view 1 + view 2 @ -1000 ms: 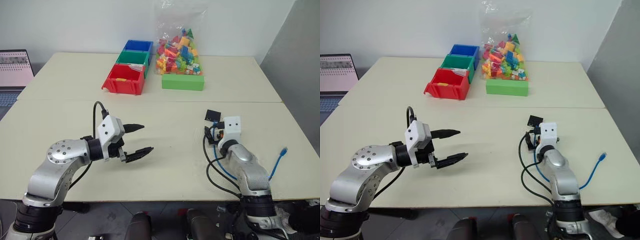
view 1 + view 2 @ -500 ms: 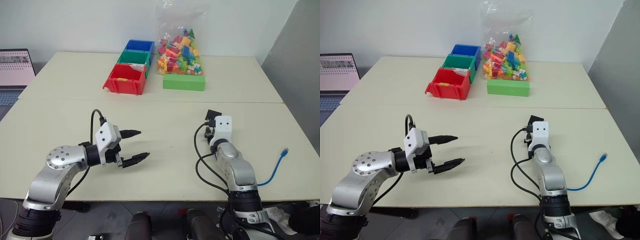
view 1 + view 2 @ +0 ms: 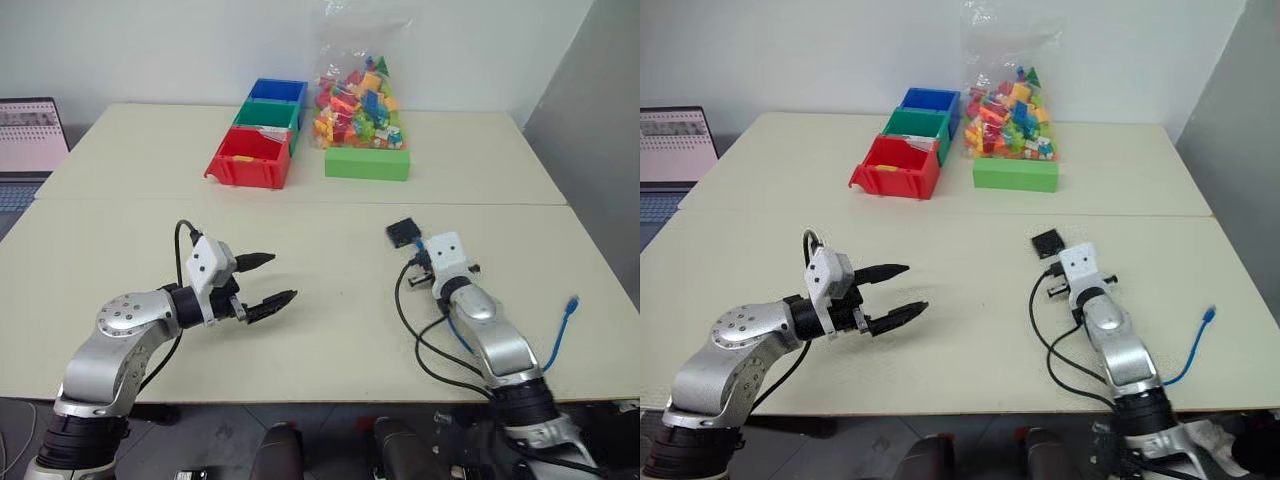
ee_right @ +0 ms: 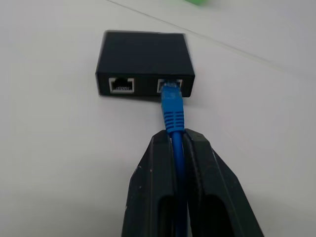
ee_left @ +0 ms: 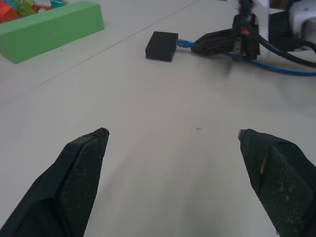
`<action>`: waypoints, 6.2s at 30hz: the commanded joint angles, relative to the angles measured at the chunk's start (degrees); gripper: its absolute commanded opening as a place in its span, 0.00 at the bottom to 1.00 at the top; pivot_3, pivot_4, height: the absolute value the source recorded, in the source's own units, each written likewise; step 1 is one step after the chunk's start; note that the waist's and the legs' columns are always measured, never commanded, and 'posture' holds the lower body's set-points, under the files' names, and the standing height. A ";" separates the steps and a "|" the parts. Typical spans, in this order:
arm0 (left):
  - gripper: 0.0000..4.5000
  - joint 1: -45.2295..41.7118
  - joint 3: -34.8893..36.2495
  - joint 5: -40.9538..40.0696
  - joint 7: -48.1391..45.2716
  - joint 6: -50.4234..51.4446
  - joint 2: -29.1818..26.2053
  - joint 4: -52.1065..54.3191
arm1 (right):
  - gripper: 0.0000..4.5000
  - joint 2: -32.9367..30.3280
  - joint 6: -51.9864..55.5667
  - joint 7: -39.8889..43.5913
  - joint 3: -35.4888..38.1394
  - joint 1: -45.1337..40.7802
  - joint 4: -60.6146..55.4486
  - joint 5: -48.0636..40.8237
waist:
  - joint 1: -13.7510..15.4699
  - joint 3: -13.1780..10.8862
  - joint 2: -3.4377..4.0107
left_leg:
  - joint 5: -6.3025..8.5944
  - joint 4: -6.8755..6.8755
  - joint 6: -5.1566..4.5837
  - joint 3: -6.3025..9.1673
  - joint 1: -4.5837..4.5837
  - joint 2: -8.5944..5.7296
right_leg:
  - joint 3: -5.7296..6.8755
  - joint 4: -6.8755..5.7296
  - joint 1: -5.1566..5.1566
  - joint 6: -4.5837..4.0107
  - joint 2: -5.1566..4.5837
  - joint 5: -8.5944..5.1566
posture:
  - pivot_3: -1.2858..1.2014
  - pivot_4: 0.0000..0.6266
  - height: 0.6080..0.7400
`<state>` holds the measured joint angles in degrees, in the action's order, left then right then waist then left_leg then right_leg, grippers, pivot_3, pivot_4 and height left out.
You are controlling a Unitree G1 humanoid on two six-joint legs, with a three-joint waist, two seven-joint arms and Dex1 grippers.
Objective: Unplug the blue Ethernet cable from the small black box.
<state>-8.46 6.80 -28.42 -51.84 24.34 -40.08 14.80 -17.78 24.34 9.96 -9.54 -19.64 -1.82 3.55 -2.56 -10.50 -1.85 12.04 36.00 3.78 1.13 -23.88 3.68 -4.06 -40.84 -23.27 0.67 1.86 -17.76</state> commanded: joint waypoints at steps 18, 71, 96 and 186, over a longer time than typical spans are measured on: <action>1.00 -4.74 6.24 -27.84 -4.32 28.45 -2.23 1.98 | 0.00 -11.61 -53.39 37.91 -13.63 -14.79 0.48 -0.67 | -0.23 -0.07 0.05 | -0.01 0.07 0.01 0.17 0.02 0.01 | 0.10 -0.05 0.09 -0.16 0.01 0.09 | 0.52 0.24 1.00; 0.17 -10.22 0.62 -23.56 -17.88 20.71 -3.82 -0.29 | 0.96 -8.02 29.75 37.33 0.69 -16.33 -15.63 -57.31 | -0.37 -0.08 0.07 | 0.00 0.05 0.00 0.18 -0.02 0.00 | 0.11 -0.03 0.05 -0.04 0.03 -0.02 | 0.52 0.24 1.00; 0.17 -10.42 0.66 -22.90 -17.61 20.71 -3.94 0.13 | 0.60 -5.75 31.11 37.36 0.43 -16.84 -13.49 -54.65 | -0.54 -0.08 0.07 | 0.00 0.05 0.00 0.19 -0.03 0.01 | 0.11 -0.03 0.04 -0.02 0.04 -0.03 | 0.52 0.24 1.00; 0.17 -7.23 3.30 -20.79 -17.32 18.74 -4.46 -2.30 | 0.02 -10.16 35.53 39.81 5.35 -12.50 -12.47 -54.58 | -0.62 -0.10 0.09 | 0.00 0.00 0.00 0.18 -0.06 0.01 | 0.10 0.08 0.02 -0.01 0.04 -0.04 | 0.52 0.24 1.00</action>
<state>-15.73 7.87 -49.10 -69.13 44.32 -43.57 12.35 -27.39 60.51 49.46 -5.91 -32.12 -13.13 -50.70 -3.18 -10.60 -1.76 12.05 35.99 3.77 1.30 -23.95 3.69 -3.96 -40.76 -23.26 0.66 1.91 -17.79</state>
